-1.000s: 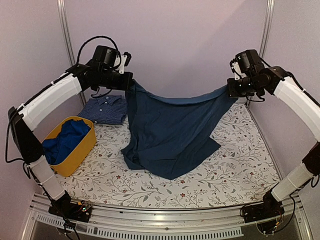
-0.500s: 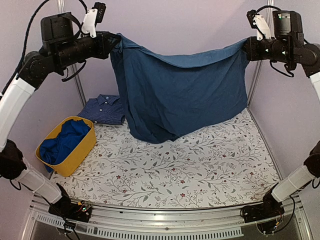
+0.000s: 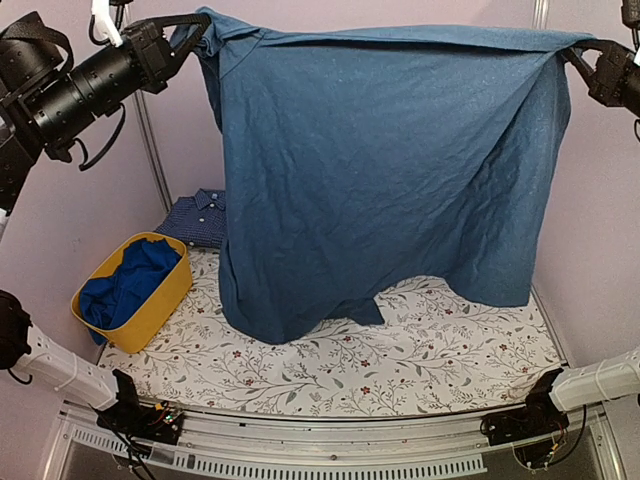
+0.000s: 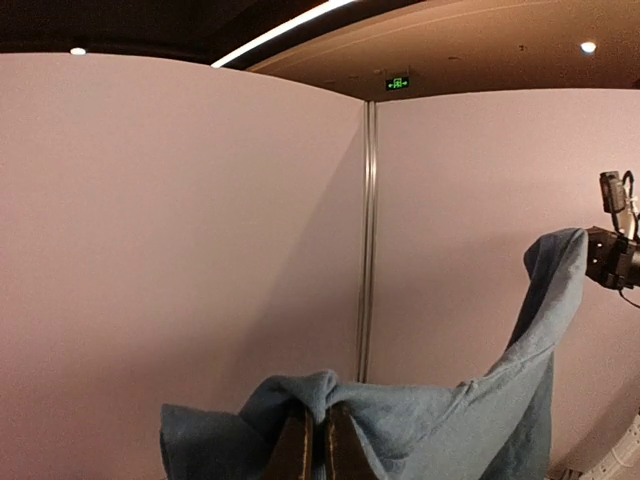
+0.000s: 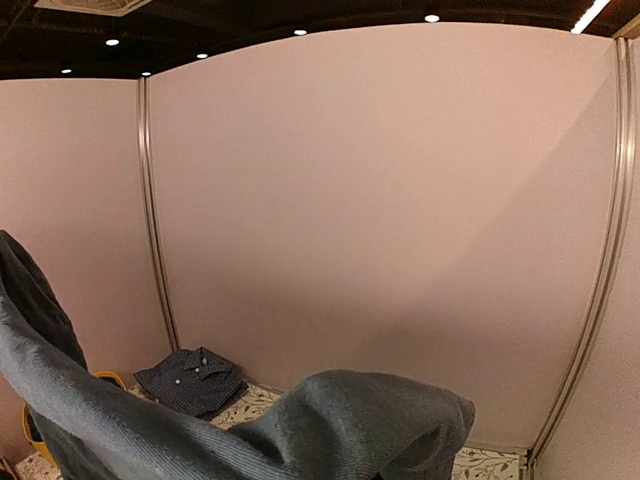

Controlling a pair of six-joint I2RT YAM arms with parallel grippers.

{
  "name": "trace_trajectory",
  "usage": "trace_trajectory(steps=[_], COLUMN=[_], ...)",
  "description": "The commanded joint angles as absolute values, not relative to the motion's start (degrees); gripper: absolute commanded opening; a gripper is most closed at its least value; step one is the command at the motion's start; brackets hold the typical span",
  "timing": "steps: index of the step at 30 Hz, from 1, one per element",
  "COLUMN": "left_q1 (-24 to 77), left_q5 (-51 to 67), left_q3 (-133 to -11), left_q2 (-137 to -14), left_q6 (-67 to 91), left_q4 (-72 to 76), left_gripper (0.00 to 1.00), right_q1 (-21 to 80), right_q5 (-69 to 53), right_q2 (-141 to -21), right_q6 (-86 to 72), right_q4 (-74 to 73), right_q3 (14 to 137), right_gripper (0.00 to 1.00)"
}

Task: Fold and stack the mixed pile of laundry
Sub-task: Flatten out the crumpled T-shirt at the center of the board.

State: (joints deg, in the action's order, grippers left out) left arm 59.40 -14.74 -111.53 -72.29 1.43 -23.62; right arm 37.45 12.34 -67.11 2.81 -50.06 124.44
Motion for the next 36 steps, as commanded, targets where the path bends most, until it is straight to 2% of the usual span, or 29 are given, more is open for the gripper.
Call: trace_trajectory(steps=[1,3,5,10,15,16,17,19,20,21,23,27,36], left_q1=[60.16,59.35,56.56,48.12,37.50,35.00,33.31,30.10,28.67,27.28,25.64,26.06,28.15], left_q5=[-29.57,-36.25,-36.80,-33.05,-27.56,-26.33,-25.65,-22.10,-20.47,-17.69,-14.13,-13.37,-8.30], left_q3=[-110.84,-108.60,-110.66,-122.40,-132.56,-134.64,-137.09,-141.94,-143.69,-145.00,-145.56,-136.98,-111.87], left_q2=[-74.98,-76.65,-81.05,-96.04,-113.20,-116.83,-120.54,-127.43,-129.91,-131.71,-133.21,-129.53,-116.85], left_q6=[-4.45,-8.34,-8.18,-4.12,1.60,2.20,3.09,4.58,6.87,9.24,13.45,13.62,17.11], left_q4=[-14.20,-9.12,-8.85,-17.86,-23.71,-23.80,-23.96,-24.21,-24.98,-26.14,-28.67,-30.50,-35.75], left_gripper=[0.00,0.00,0.00,0.00,0.00,0.08,0.24,0.44,0.60,0.79,0.99,1.00,1.00], right_q1=[37.71,37.66,36.41,18.32,7.90,6.54,5.09,2.49,1.65,1.24,1.10,1.14,3.93], right_q5=[20.40,27.62,32.26,17.01,8.50,7.82,7.76,7.14,6.52,6.30,5.03,1.93,-20.94], right_q2=[-68.53,-68.69,-69.97,-74.25,-83.61,-86.80,-89.59,-101.93,-106.23,-112.58,-117.89,-116.56,-106.76], right_q6=[3.96,5.20,7.01,5.43,4.24,4.22,3.73,1.79,0.32,-0.80,-2.23,-2.54,-2.92], right_q4=[-43.63,-41.03,-38.69,-34.72,-29.37,-28.68,-29.08,-36.02,-40.25,-44.10,-48.29,-46.00,-40.15], right_q3=[120.87,118.08,116.85,109.51,100.93,100.64,101.83,110.84,115.94,121.46,126.71,119.54,92.50], right_gripper=[0.00,0.00,0.00,0.00,0.00,0.05,0.21,0.56,0.66,0.71,0.83,0.88,0.84])
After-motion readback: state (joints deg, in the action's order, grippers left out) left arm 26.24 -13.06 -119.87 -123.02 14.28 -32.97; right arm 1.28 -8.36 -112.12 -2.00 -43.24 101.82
